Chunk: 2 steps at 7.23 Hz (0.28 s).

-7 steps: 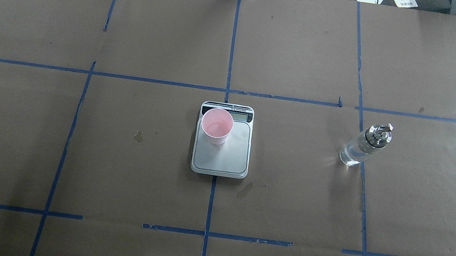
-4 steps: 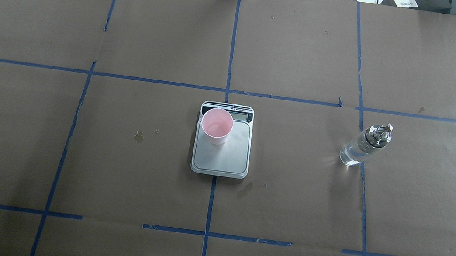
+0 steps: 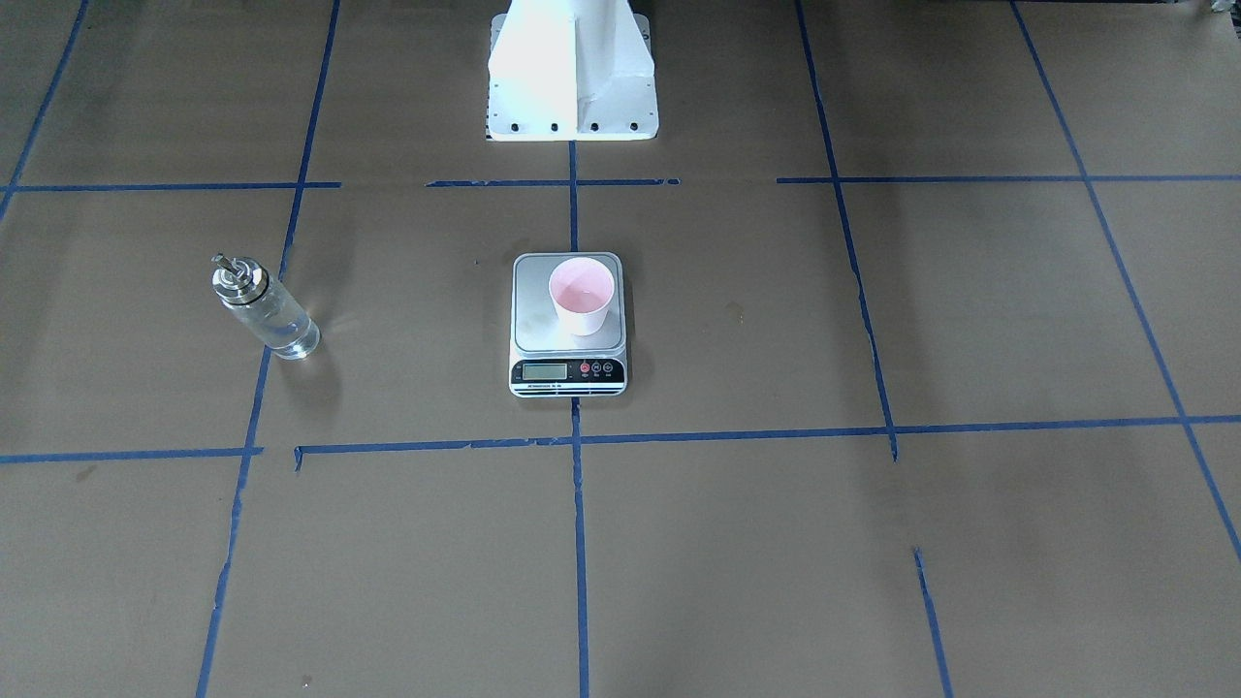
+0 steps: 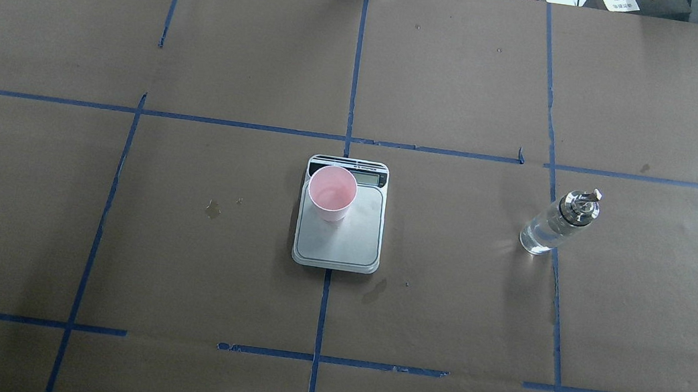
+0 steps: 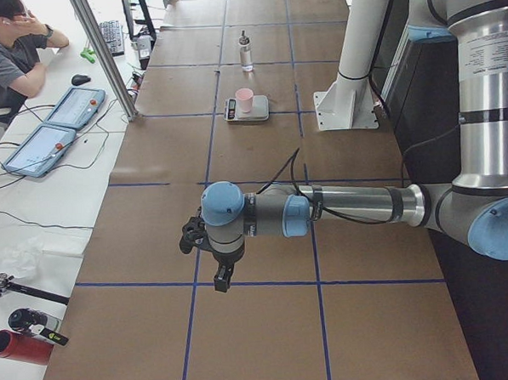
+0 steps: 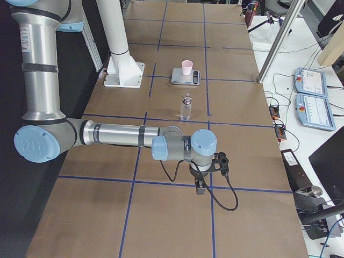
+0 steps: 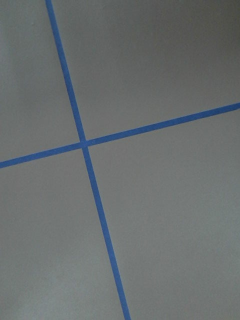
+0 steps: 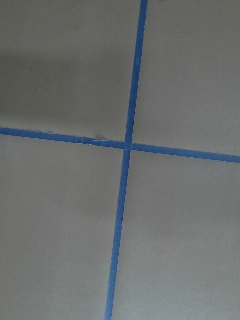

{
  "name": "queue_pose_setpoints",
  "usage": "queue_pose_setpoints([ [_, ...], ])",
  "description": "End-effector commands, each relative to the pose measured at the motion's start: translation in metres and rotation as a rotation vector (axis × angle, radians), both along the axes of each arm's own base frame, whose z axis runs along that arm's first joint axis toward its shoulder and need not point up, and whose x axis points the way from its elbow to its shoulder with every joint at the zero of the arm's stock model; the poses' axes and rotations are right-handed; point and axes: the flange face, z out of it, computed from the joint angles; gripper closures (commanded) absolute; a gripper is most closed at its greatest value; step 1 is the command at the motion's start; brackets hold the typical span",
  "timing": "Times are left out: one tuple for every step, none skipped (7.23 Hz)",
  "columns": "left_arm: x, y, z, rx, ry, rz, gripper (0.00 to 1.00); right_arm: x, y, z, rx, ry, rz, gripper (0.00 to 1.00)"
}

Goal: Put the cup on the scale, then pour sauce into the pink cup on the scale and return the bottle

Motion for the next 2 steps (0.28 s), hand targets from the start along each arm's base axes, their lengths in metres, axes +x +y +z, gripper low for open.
queue_pose_setpoints([
  [0.0,-0.0004,-0.0008,0.002,0.0,0.0,0.0,0.0001,0.0003,0.0003,0.001,0.002,0.0,0.0],
  [0.0004,-0.001,-0.0011,0.001,0.005,-0.001,0.0,0.0001,0.0003,0.0003,0.002,0.002,-0.001,0.0],
])
